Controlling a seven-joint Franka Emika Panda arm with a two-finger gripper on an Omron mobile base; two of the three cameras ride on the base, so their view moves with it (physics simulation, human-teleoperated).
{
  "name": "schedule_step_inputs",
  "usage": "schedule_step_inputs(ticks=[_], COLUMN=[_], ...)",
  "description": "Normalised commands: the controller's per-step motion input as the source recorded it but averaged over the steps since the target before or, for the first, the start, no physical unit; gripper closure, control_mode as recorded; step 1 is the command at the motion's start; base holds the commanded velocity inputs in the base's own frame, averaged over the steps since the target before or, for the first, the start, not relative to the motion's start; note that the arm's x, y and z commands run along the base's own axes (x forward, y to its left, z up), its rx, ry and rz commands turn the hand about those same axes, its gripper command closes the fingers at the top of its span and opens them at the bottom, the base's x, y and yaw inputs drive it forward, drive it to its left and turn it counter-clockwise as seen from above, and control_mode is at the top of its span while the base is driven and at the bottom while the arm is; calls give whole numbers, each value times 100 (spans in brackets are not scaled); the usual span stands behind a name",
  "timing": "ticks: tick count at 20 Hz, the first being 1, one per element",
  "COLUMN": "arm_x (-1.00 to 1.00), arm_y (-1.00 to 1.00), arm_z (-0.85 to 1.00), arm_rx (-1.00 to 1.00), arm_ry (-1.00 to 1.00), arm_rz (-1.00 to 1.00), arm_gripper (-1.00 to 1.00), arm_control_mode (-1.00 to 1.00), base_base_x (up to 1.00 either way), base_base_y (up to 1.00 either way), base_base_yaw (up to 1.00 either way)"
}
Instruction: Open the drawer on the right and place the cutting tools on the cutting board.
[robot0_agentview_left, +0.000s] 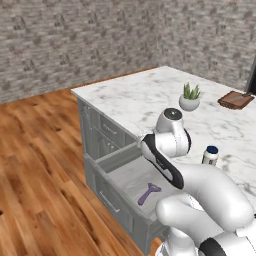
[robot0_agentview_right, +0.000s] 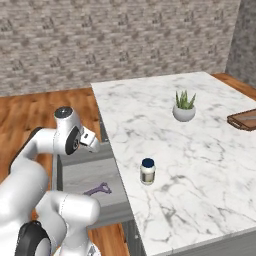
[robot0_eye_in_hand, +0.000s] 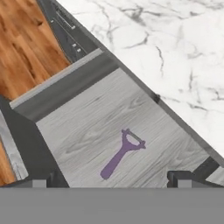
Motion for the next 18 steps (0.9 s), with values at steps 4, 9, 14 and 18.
schedule_step_inputs(ticks=[4, 9, 14, 18], arm_x=[-19, 24, 8, 19], arm_y=[0, 0, 0, 0], arm_z=[-49, -56, -11, -30], arm_rx=[0, 0, 0, 0], arm_ry=[30, 51, 19, 8], arm_rz=[0, -2, 0, 0], arm_gripper=[-100, -100, -100, -100], arm_control_mode=[-100, -100, -100, -100], base_base_x=[0, 0, 0, 0], base_base_y=[0, 0, 0, 0], base_base_yaw=[0, 0, 0, 0])
